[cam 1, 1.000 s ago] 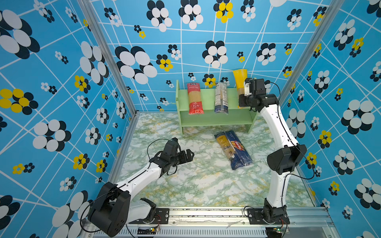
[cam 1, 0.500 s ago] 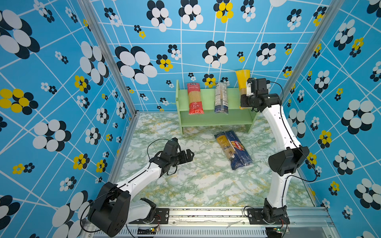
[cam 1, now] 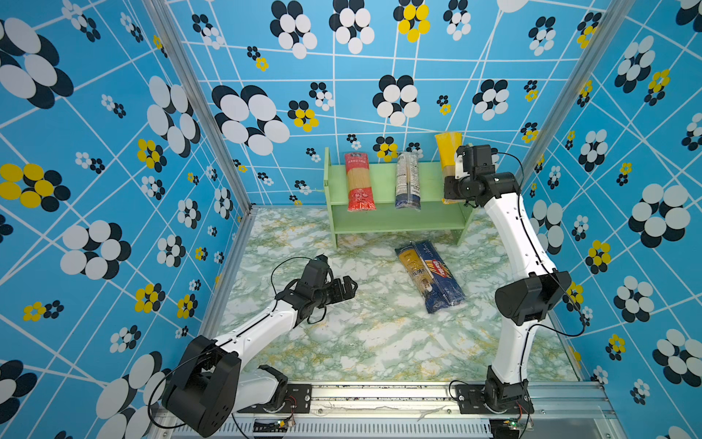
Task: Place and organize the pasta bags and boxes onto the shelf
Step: 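Stand the package upright beside the clear bag and open the right gripper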
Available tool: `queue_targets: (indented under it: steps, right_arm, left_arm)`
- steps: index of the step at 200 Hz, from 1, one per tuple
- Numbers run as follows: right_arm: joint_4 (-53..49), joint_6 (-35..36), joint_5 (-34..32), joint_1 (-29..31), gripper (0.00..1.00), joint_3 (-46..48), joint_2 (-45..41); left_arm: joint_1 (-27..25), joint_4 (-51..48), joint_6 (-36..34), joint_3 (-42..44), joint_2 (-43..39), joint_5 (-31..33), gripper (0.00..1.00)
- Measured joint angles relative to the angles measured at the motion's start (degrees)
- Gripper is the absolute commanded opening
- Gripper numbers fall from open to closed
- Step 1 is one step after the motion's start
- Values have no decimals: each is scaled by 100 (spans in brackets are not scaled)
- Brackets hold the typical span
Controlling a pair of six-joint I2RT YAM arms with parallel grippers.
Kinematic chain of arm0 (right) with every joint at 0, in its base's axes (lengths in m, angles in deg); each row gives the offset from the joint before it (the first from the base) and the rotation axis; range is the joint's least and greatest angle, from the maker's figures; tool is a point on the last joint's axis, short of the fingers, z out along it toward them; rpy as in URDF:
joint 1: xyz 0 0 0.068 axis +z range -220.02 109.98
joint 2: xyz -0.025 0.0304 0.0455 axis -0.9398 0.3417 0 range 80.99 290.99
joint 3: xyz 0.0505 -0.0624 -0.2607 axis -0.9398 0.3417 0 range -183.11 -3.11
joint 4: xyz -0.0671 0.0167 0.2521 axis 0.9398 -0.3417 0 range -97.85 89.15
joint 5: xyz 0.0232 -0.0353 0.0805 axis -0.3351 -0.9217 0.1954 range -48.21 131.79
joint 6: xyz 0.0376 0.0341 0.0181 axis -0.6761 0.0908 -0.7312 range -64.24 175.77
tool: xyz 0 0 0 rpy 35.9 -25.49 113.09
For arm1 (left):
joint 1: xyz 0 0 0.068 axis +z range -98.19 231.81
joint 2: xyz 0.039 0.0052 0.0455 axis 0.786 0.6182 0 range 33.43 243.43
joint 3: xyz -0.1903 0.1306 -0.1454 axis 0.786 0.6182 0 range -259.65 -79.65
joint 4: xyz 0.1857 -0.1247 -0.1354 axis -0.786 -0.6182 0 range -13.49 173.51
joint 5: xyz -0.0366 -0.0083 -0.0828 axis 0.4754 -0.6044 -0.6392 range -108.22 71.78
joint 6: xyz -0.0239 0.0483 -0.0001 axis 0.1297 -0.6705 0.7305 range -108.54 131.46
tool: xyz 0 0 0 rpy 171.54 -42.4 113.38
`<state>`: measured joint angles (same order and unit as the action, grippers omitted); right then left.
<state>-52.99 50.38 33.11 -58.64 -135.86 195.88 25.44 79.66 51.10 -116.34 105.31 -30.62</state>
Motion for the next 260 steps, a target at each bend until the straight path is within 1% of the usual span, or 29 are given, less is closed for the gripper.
queue_targets:
  steps: [108,139,175,222,241,260]
  right_arm:
    - [11,-46,-133,98,5,13,0]
    - [138,-74,-153,98,6,195,-9]
    - [352,-109,-175,98,15,485,-127]
    - [590,-109,-195,98,33,769,-264]
    - [636,-109,-195,98,37,826,-289]
    - [654,-107,-197,98,39,844,-297]
  left_arm:
    - [0,0,0,0,0,0,99]
    - [0,0,0,0,0,0,99]
    - [0,0,-2,0,0,0,99]
    - [0,0,-2,0,0,0,99]
    - [0,0,-2,0,0,0,99]
    - [0,0,-2,0,0,0,99]
